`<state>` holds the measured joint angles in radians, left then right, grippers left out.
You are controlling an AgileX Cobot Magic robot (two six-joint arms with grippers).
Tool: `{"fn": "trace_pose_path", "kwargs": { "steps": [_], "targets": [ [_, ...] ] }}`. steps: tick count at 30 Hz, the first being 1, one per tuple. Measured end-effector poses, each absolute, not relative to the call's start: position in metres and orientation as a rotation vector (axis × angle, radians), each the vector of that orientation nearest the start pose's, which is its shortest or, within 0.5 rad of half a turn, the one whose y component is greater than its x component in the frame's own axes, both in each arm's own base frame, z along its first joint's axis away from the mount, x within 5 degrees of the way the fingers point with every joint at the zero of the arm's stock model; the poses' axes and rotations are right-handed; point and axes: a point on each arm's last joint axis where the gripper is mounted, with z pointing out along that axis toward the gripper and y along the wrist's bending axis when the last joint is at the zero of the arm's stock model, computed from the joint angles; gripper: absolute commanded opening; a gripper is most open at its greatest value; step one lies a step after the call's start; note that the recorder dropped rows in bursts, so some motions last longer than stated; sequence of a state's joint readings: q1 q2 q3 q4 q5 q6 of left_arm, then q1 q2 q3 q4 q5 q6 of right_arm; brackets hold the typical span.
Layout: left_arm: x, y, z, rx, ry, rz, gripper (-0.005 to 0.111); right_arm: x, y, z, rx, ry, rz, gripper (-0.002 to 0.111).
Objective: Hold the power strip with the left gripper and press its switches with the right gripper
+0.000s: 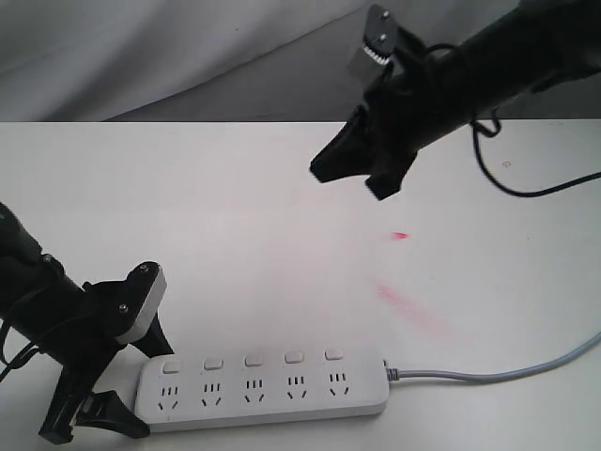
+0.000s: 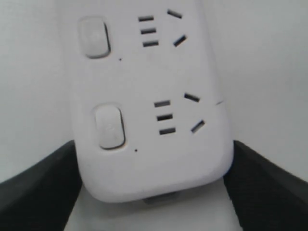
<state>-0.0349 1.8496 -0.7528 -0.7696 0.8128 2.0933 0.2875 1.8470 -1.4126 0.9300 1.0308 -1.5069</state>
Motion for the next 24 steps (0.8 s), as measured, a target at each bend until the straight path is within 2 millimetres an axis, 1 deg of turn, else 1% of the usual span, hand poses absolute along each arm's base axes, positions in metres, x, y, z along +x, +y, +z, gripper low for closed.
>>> {"fn": "trace_pose_path", "kwargs": {
  "steps": [4, 8, 10, 13, 14, 17, 18, 22, 24],
  "targets": [
    [0.258, -0.055, 0.105, 1.912, 2.018, -0.641, 0.042, 0.352, 0.198, 0.227, -1.577, 1.898, 0.781, 0.0],
    [0.258, -0.055, 0.105, 1.912, 2.018, -0.641, 0.042, 0.345, 0.228, 0.198, -1.682, 1.875, 0.807, 0.001],
    [0.258, -0.055, 0.105, 1.912, 2.018, -0.641, 0.042, 0.339, 0.24, 0.185, -1.737, 1.86, 0.829, 0.009],
    [0.258, -0.055, 0.105, 1.912, 2.018, -0.641, 0.042, 0.33, 0.256, 0.168, -1.8, 1.853, 0.867, 0.027],
    [0.258, -0.055, 0.105, 1.912, 2.018, -0.641, 0.042, 0.327, 0.261, 0.163, -1.814, 1.851, 0.882, 0.036],
    [0.258, -0.055, 0.105, 1.912, 2.018, -0.641, 0.042, 0.321, 0.273, 0.156, -1.801, 1.854, 0.938, 0.054],
    [0.258, -0.055, 0.105, 1.912, 2.018, -0.641, 0.042, 0.319, 0.277, 0.155, -1.779, 1.857, 0.962, 0.056],
    [0.258, -0.055, 0.105, 1.912, 2.018, -0.641, 0.042, 0.318, 0.285, 0.16, -1.7, 1.827, 1.026, 0.058],
    [0.258, -0.055, 0.105, 1.912, 2.018, -0.641, 0.042, 0.317, 0.289, 0.16, -1.701, 1.8, 1.005, 0.058]
  ]
}}
